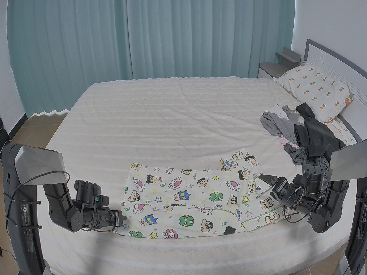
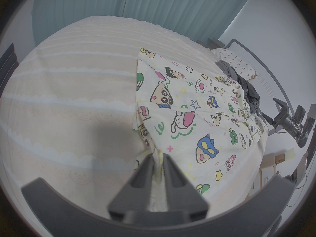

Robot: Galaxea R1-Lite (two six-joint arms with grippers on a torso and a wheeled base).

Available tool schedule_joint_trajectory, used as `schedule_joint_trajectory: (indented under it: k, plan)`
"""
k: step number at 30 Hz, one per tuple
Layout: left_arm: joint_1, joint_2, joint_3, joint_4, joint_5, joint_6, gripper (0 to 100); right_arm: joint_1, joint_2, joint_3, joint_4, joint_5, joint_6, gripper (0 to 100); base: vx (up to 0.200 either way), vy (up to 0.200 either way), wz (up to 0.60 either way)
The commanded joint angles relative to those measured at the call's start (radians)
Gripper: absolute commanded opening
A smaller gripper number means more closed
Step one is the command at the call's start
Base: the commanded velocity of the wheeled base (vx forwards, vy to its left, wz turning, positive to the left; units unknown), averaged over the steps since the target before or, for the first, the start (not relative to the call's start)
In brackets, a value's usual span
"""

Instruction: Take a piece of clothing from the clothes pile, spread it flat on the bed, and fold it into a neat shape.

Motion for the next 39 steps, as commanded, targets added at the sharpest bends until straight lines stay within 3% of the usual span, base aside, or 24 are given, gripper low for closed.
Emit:
schedule_joint_trajectory:
  k: [1,14,23,28,39]
  plan:
    - [-0.001,-0.002,-0.001,-0.002,0.0,-0.003,100,0.0,0.002,0.0,0.0,0.0,0.0,100,0.0,0.0,0.0]
    - [0.039,-0.156,-0.017,0.003,0.002,-0.043,100,0.002,0.0,0.001,0.0,0.0,0.0,100,0.0,0.0,0.0]
    - [0.009,-0.154,-0.084,-0.003,0.006,-0.208,100,0.002,0.0,0.001,0.0,0.0,0.0,100,0.022,0.0,0.0]
    - [0.009,-0.148,-0.092,-0.006,0.008,-0.213,100,0.003,-0.002,0.001,0.0,-0.001,0.0,100,0.2,0.0,0.0]
    - [-0.006,-0.051,-0.233,0.004,0.042,-0.202,100,0.003,0.002,0.001,0.0,-0.001,0.0,100,0.0,0.0,0.0]
